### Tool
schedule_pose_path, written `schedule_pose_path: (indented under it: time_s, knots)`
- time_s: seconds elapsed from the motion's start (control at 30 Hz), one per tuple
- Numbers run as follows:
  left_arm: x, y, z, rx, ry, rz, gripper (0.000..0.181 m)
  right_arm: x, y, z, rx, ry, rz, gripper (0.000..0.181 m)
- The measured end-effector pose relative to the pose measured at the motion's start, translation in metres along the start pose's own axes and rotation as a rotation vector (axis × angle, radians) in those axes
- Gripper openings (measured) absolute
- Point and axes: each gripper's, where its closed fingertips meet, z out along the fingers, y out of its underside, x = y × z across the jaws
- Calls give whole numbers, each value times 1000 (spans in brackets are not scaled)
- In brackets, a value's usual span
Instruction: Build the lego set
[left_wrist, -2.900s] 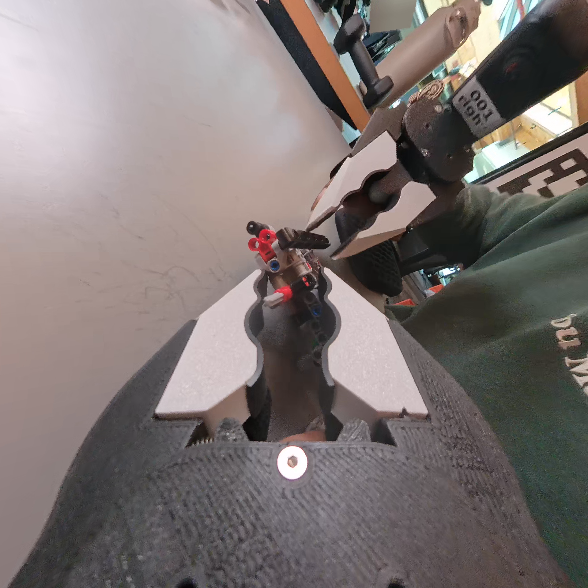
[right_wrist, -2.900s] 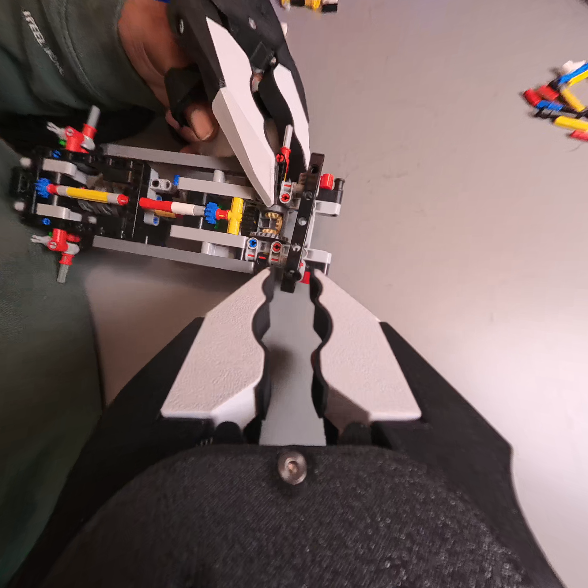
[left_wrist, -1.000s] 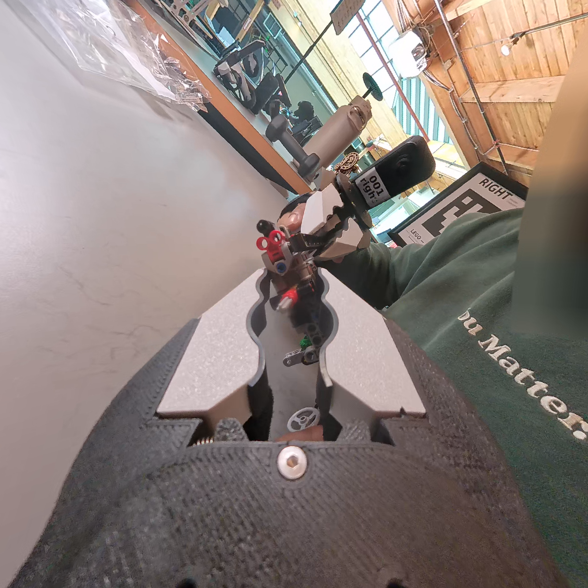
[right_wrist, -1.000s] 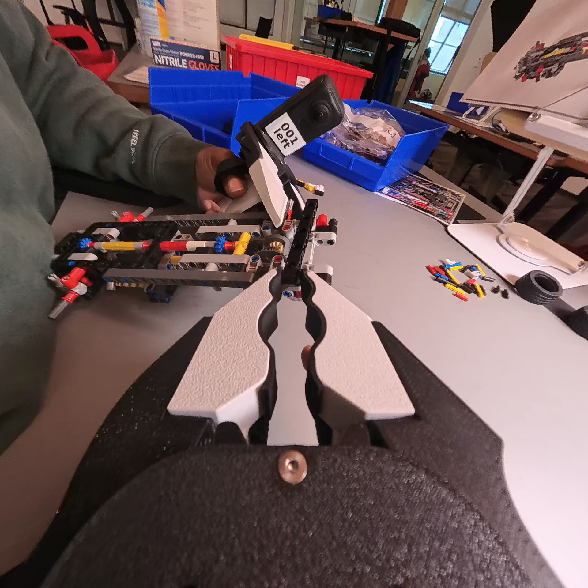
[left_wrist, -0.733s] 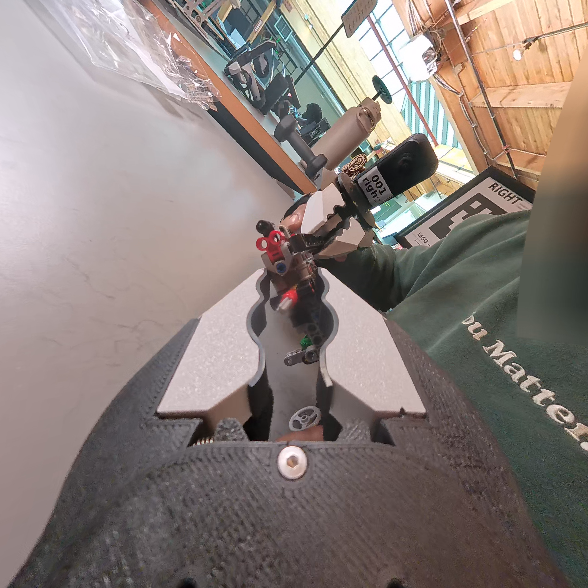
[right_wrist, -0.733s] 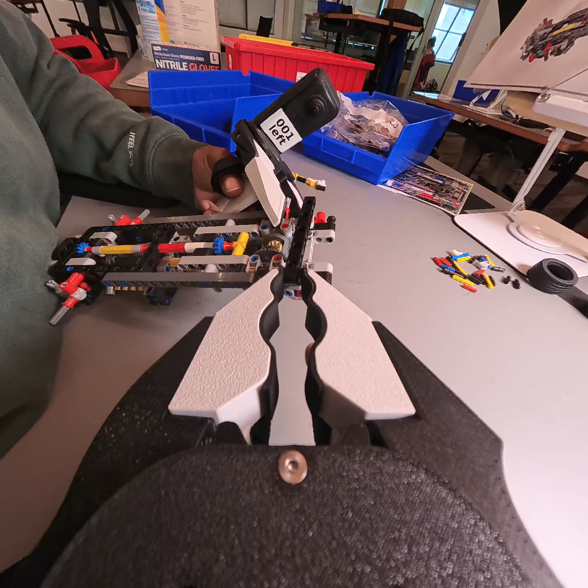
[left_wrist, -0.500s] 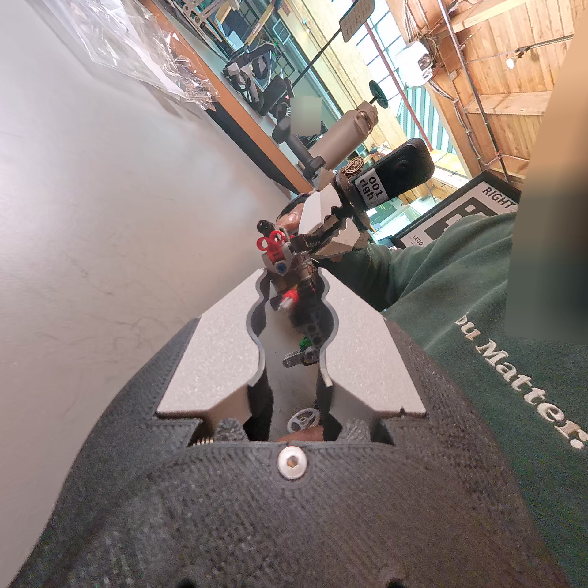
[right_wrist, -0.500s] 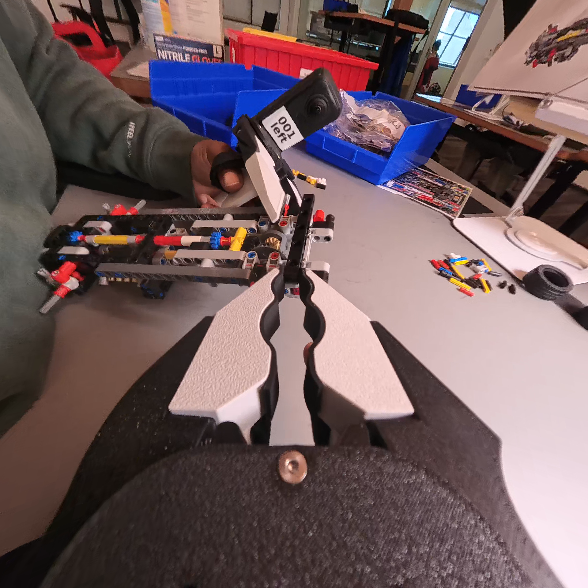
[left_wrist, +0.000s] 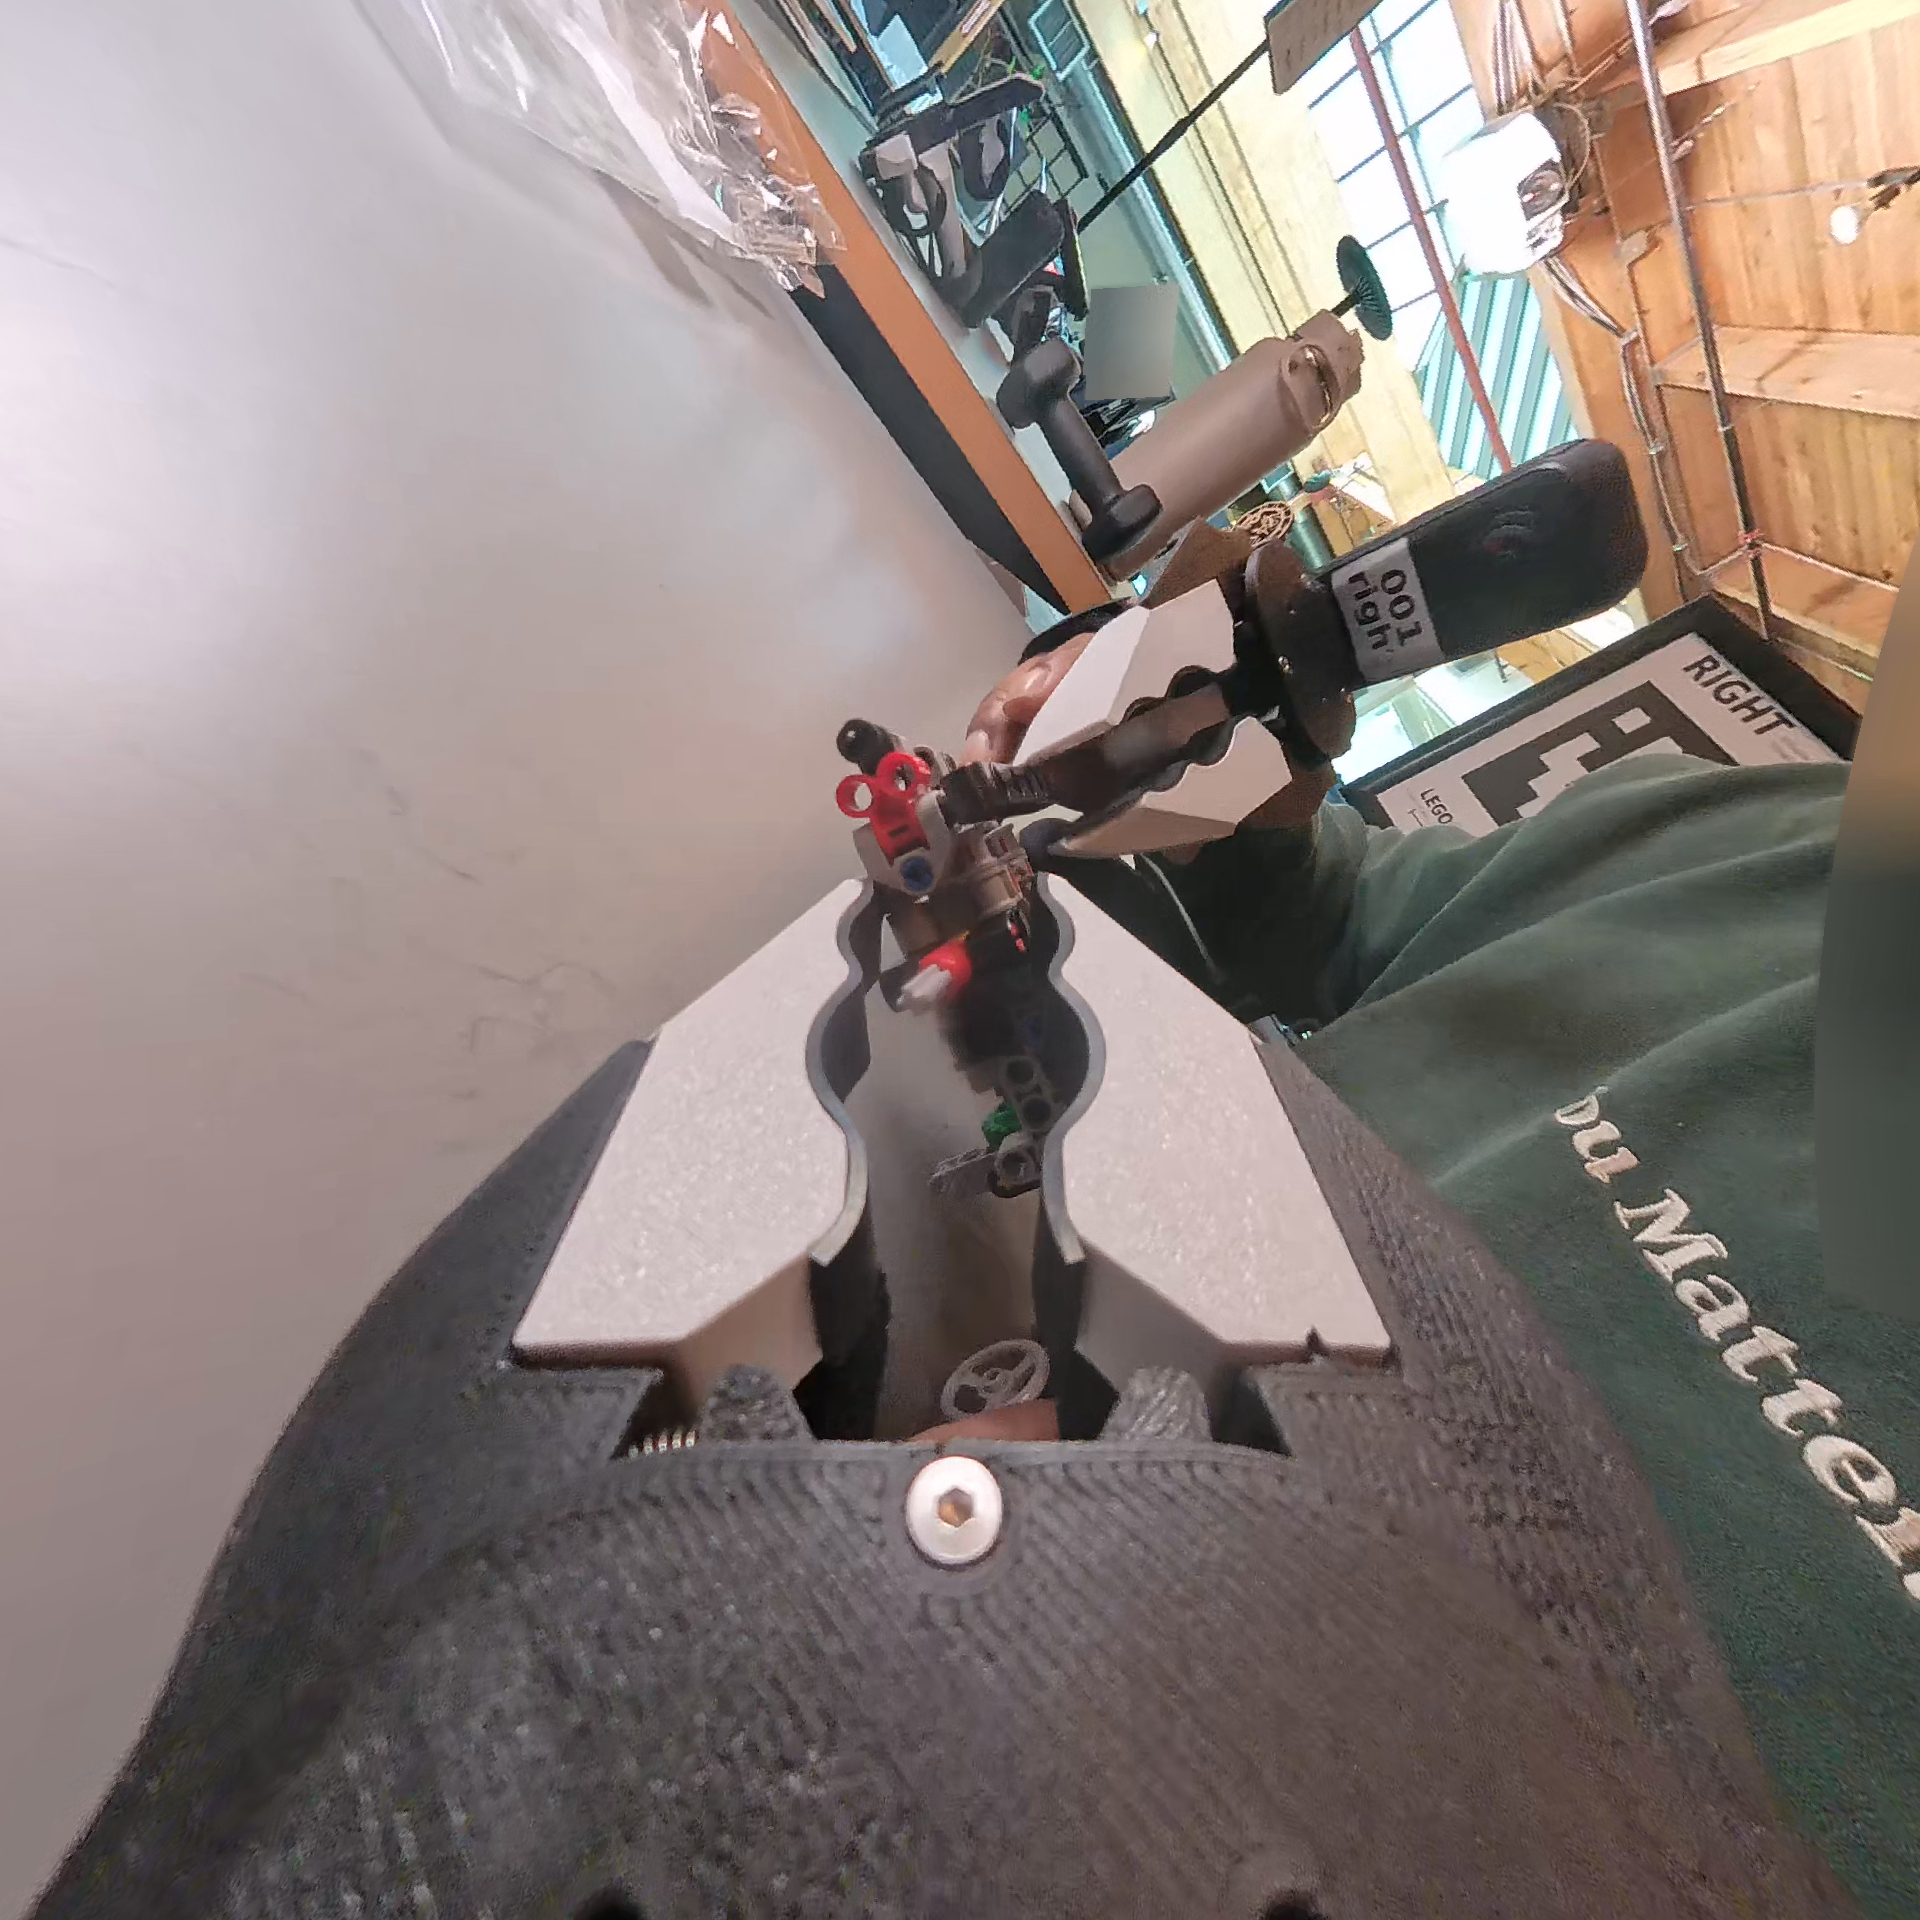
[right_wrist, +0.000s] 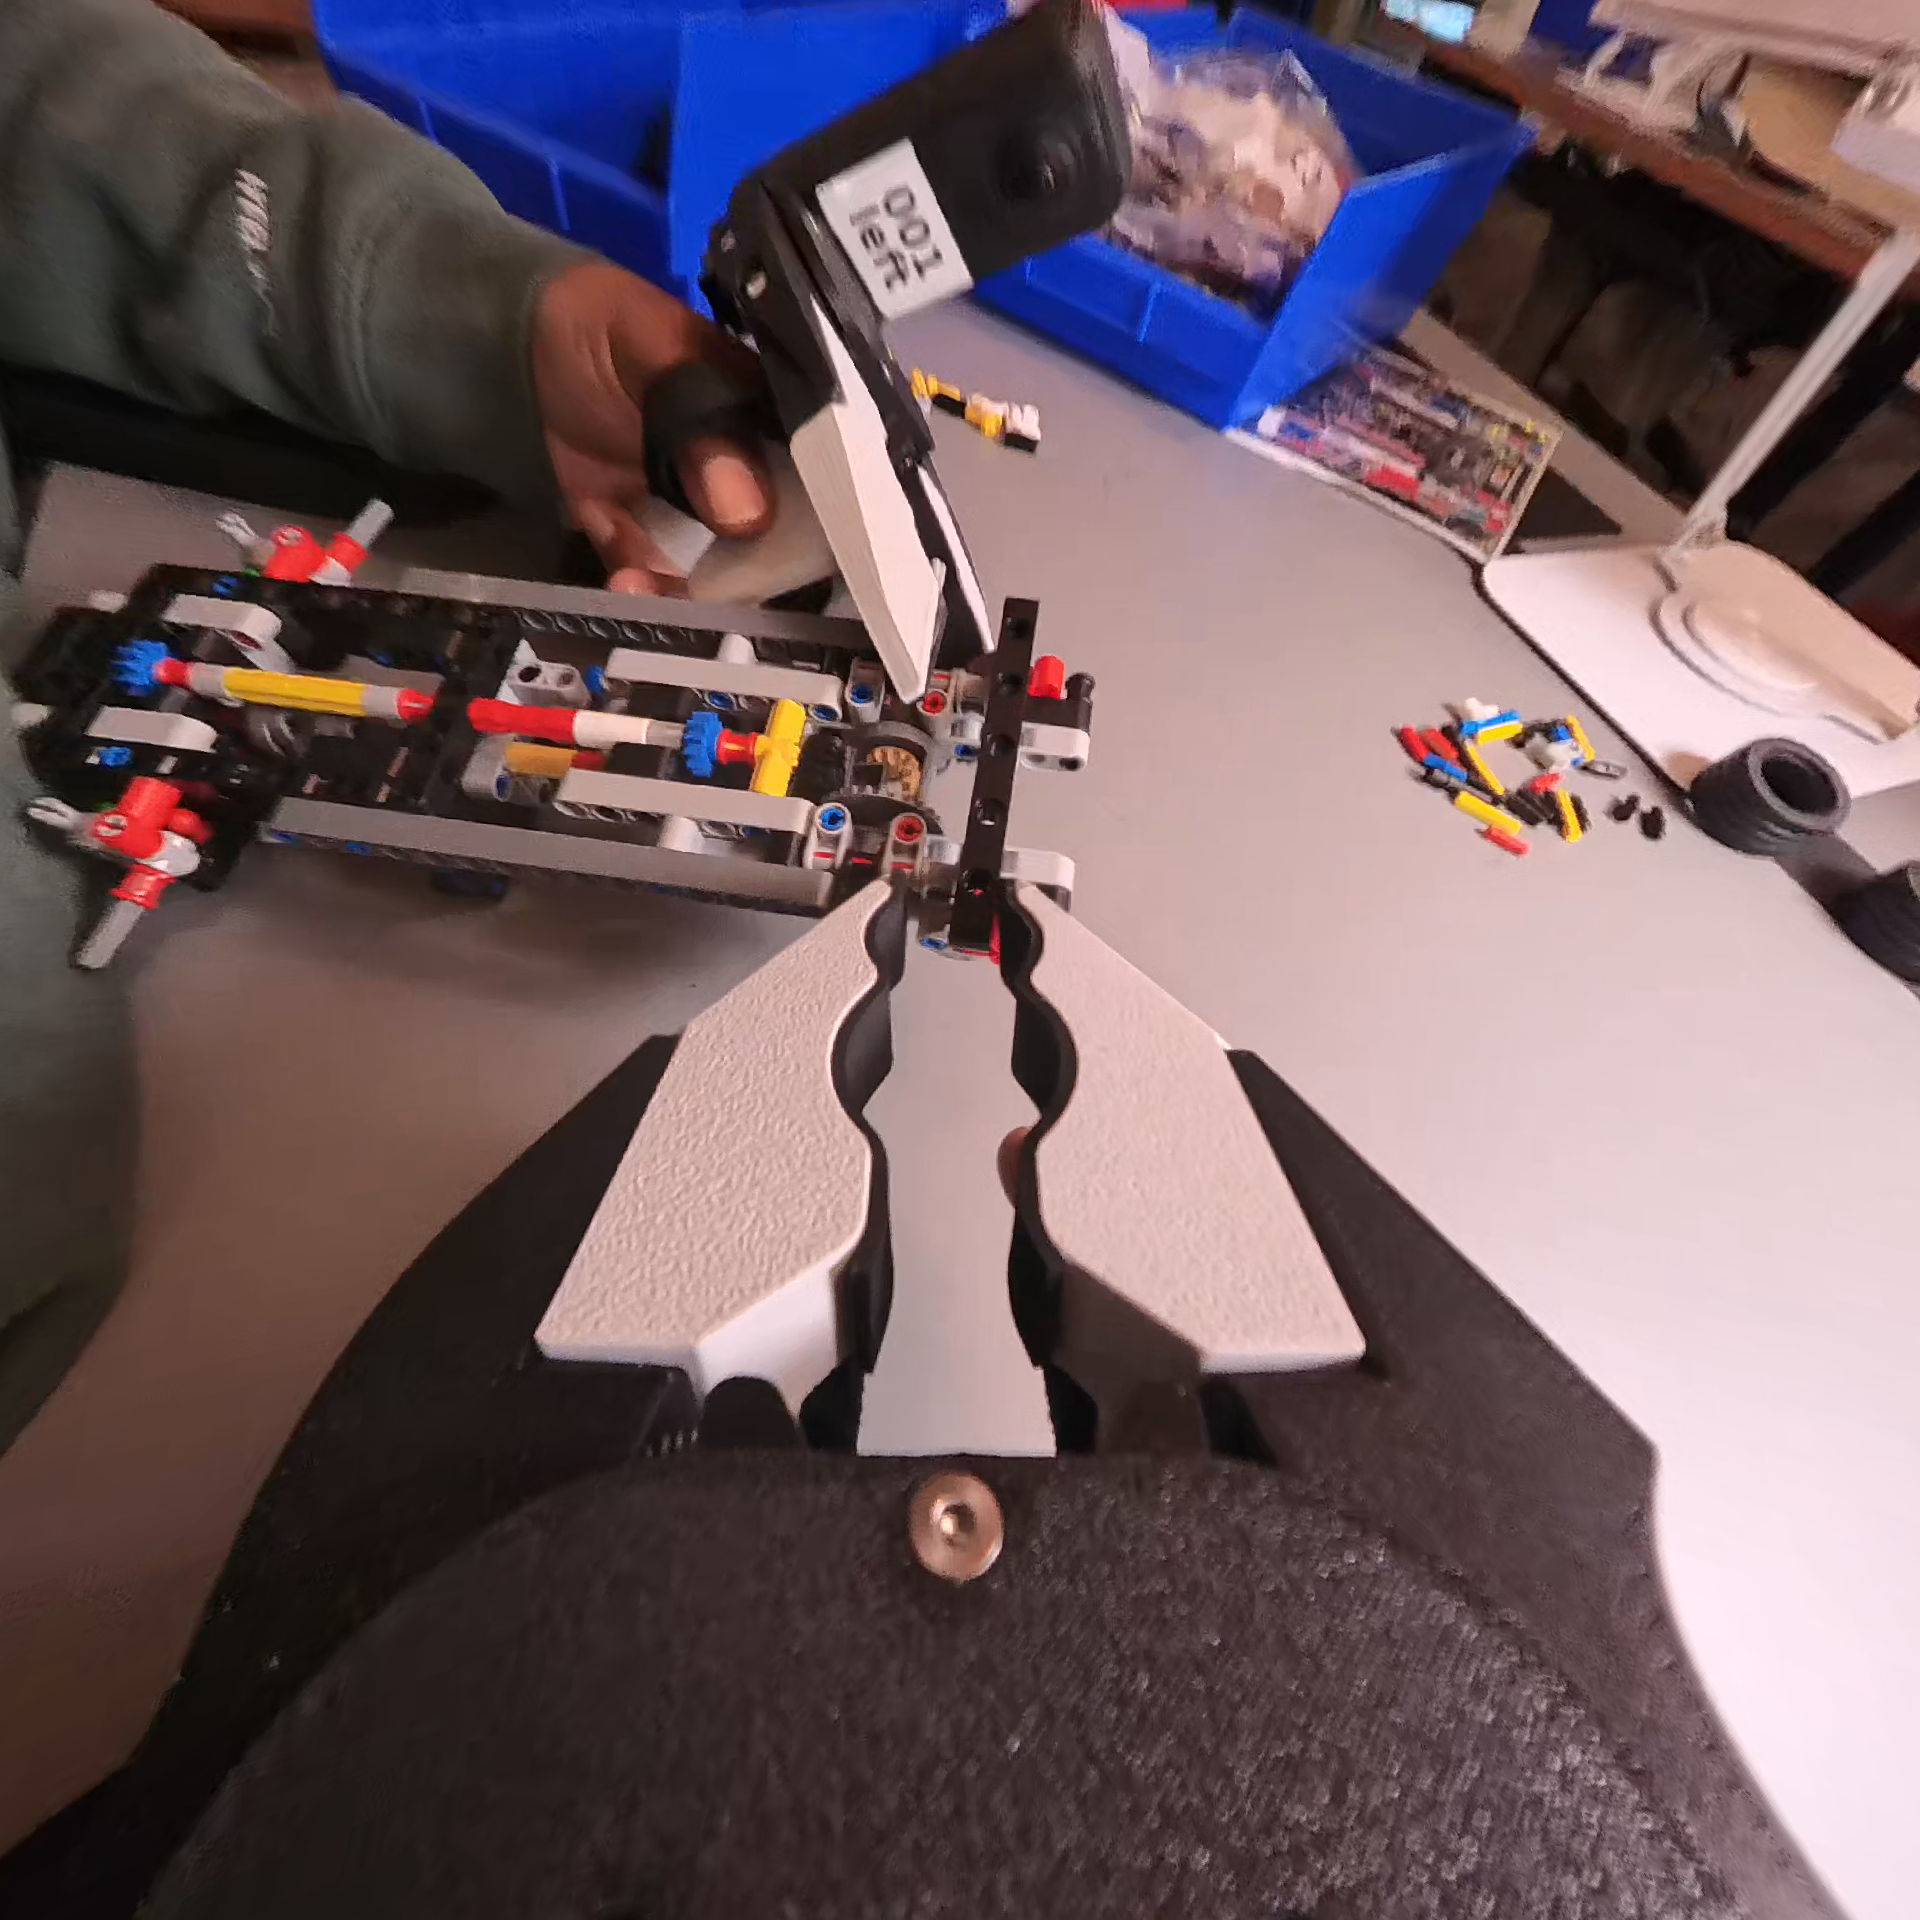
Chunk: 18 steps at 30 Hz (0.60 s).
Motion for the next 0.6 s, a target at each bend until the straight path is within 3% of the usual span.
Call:
schedule_pose_path:
  time_s: [0.13,0.4,0.6]
  knots:
    - [-9,6,3,-31,-46,-25,28,5,17,7,-150,13,40,5]
    - [-19,18,8,-127,-132,-52,30,-4,47,15,-377,-144,198,5]
    - [-21,20,7,-154,-144,-53,29,-5,48,17,-430,-219,222,5]
